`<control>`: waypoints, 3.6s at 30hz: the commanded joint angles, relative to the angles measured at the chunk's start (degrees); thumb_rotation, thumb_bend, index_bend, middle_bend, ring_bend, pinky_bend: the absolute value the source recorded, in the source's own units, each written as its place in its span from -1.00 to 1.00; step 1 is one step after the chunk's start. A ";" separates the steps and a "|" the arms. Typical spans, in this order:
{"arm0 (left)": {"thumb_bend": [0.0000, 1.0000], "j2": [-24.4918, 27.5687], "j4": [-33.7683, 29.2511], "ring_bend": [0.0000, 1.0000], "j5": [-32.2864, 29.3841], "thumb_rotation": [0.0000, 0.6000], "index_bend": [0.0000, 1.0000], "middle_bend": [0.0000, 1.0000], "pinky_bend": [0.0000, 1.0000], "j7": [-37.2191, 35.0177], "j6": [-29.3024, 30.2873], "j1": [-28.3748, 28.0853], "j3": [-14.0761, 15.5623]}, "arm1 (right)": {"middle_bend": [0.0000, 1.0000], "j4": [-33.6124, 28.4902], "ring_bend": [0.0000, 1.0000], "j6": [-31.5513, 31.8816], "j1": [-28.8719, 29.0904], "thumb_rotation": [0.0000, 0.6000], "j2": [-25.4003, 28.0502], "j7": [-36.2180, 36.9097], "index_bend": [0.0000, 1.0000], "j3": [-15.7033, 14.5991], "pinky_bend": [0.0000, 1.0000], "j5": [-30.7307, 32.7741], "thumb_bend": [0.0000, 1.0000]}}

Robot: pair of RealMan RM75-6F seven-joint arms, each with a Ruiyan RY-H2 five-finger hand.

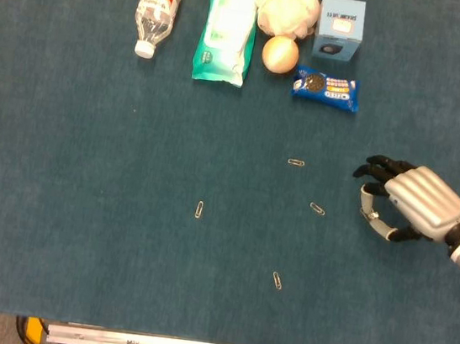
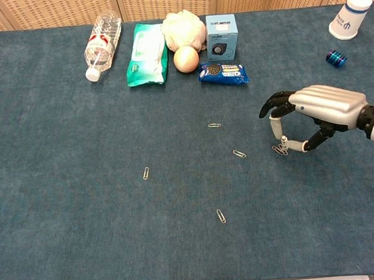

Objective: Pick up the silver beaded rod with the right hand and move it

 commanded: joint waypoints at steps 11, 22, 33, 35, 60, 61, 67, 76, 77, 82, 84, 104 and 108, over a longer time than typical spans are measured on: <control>-0.16 0.04 0.05 -0.50 -0.04 1.00 -0.30 -0.30 -0.18 -0.13 0.11 0.08 -0.05 | -0.50 -2.30 -0.76 0.19 1.44 1.00 0.25 -0.81 0.15 0.87 -0.51 -0.47 -0.30; -0.16 0.62 -0.40 -0.50 -0.23 1.00 -0.30 -0.30 -0.18 -0.96 1.12 0.80 -0.20 | -0.50 -3.34 -0.76 -2.67 4.05 1.00 -1.31 -1.93 0.15 2.22 -0.51 0.71 -0.30; -0.16 1.07 -0.62 -0.50 -0.04 1.00 -0.30 -0.30 -0.18 -1.52 1.81 1.35 -0.21 | -0.50 -3.08 -0.76 -4.18 5.77 1.00 -2.86 -1.70 0.15 2.68 -0.51 1.29 -0.30; -0.16 1.13 -0.70 -0.50 -0.05 1.00 -0.30 -0.30 -0.18 -1.80 1.84 1.41 -0.23 | -0.50 -2.95 -0.76 -4.31 6.01 1.00 -3.09 -1.70 0.15 2.73 -0.51 1.36 -0.30; -0.16 2.01 -0.93 -0.50 0.04 1.00 -0.30 -0.30 -0.18 -3.11 3.06 2.35 -0.57 | -0.50 -1.09 -0.76 -5.99 8.18 1.00 -5.50 -0.76 0.15 2.35 -0.51 2.08 -0.30; -0.16 2.02 -0.93 -0.50 0.04 1.00 -0.30 -0.30 -0.18 -3.13 3.04 2.35 -0.58 | -0.50 -1.00 -0.76 -5.98 8.20 1.00 -5.55 -0.69 0.15 2.34 -0.51 2.13 -0.30; -0.16 1.98 -0.92 -0.50 0.04 1.00 -0.30 -0.30 -0.18 -2.92 2.92 2.31 -0.60 | -0.50 -0.51 -0.76 -5.83 8.32 1.00 -5.65 -0.16 0.15 2.28 -0.51 2.36 -0.30; -0.16 1.90 -0.95 -0.50 -0.06 1.00 -0.30 -0.30 -0.18 -2.58 2.81 2.29 -0.62 | -0.50 -1.59 -0.76 -3.49 7.47 1.00 -4.06 -0.32 0.15 1.58 -0.51 1.52 -0.30; -0.16 1.88 -0.93 -0.50 -0.07 1.00 -0.30 -0.30 -0.18 -2.53 2.79 2.28 -0.63 | -0.50 -1.87 -0.76 -3.05 7.27 1.00 -3.71 -0.41 0.15 1.50 -0.51 1.41 -0.29; -0.16 1.72 -0.87 -0.50 -0.15 1.00 -0.30 -0.30 -0.18 -2.05 2.52 2.13 -0.61 | -0.50 -3.28 -0.76 -0.79 6.12 1.00 -1.72 -1.06 0.15 1.03 -0.51 0.86 -0.30; -0.16 1.63 -0.83 -0.50 -0.19 1.00 -0.30 -0.30 -0.18 -1.86 2.41 2.07 -0.59 | -0.50 -3.69 -0.76 -0.01 5.65 1.00 -0.98 -1.32 0.15 0.84 -0.51 0.71 -0.30; -0.16 0.34 -0.27 -0.50 -0.84 1.00 -0.30 -0.30 -0.18 0.55 -0.06 0.56 -0.44 | -0.50 -1.34 -0.76 9.76 -4.11 1.00 4.62 -3.40 0.15 -2.07 -0.51 1.96 -0.30; -0.16 0.16 -0.07 -0.50 -1.01 1.00 -0.30 -0.30 -0.18 0.73 -0.43 0.29 -0.48 | -0.50 1.16 -0.76 9.45 -5.39 1.00 4.10 -2.23 0.15 -2.33 -0.51 2.92 -0.30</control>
